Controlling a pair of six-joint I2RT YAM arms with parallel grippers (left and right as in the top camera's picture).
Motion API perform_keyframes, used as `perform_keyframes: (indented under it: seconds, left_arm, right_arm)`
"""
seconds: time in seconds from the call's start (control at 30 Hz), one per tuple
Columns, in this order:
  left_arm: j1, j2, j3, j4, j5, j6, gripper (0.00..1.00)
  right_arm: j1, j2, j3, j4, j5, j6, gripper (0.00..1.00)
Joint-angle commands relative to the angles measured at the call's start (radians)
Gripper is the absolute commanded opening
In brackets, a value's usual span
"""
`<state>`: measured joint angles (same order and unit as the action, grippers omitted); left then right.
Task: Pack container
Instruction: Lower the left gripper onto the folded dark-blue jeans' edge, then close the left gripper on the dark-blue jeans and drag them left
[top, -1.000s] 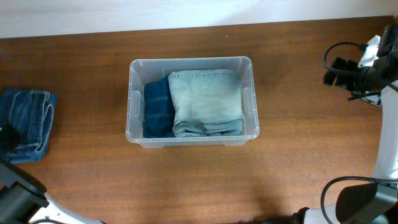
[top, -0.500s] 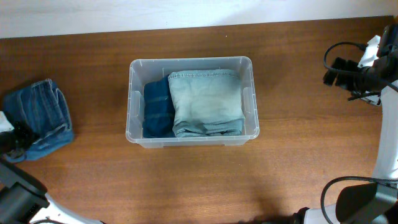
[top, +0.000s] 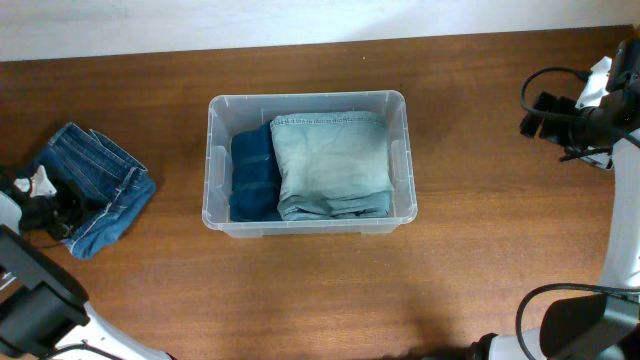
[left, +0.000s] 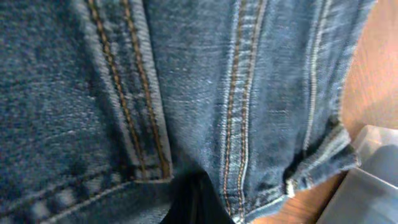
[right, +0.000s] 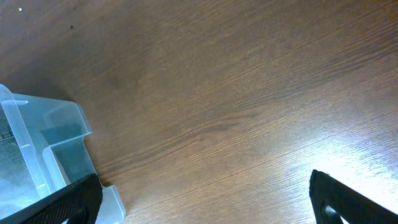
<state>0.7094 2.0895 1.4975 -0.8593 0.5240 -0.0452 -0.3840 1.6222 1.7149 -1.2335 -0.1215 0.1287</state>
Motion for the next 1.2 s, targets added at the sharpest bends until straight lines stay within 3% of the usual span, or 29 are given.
perform_keyframes:
  seconds: [0.0,0.27,0.33,0.43,0.57,0.67,0.8,1.17]
  left_arm:
    - [-0.009,-0.080,0.075,-0.020,0.009,-0.023,0.01]
    - [-0.008,-0.216,0.119,-0.061,-0.232,-0.127,0.01]
    - [-0.005,-0.222,0.118,-0.072,-0.266,-0.126,0.05]
    - [0.002,-0.222,0.118,-0.100,-0.280,-0.126,0.25]
    - [0.006,-0.222,0.118,-0.116,-0.352,-0.088,0.73]
    - [0.008,-0.222,0.118,-0.122,-0.399,-0.045,0.93]
    - [0.008,-0.218,0.118,-0.118,-0.399,0.017,0.96]
    - [0.051,-0.093,0.117,-0.114,-0.378,0.021,0.99]
  right_arm:
    - [-0.003,-0.007,0.006,-0.001,0.002,-0.002,0.99]
    - [-0.003,-0.007,0.006,-0.001,0.002,-0.002,0.99]
    - [-0.003,-0.007,0.006,-0.001,0.002,-0.002,0.99]
    - [-0.003,-0.007,0.006,-0.001,0.002,-0.002,0.99]
    - [-0.003,-0.007,0.006,-0.001,0.002,-0.002,0.99]
    - [-0.003,-0.008,0.006,-0.001,0.002,-0.002,0.99]
    - [-0.003,-0.007,0.006,-0.001,0.001,-0.002,0.99]
    - [-0.003,-0.008,0.006,-0.001,0.002,-0.002,0.99]
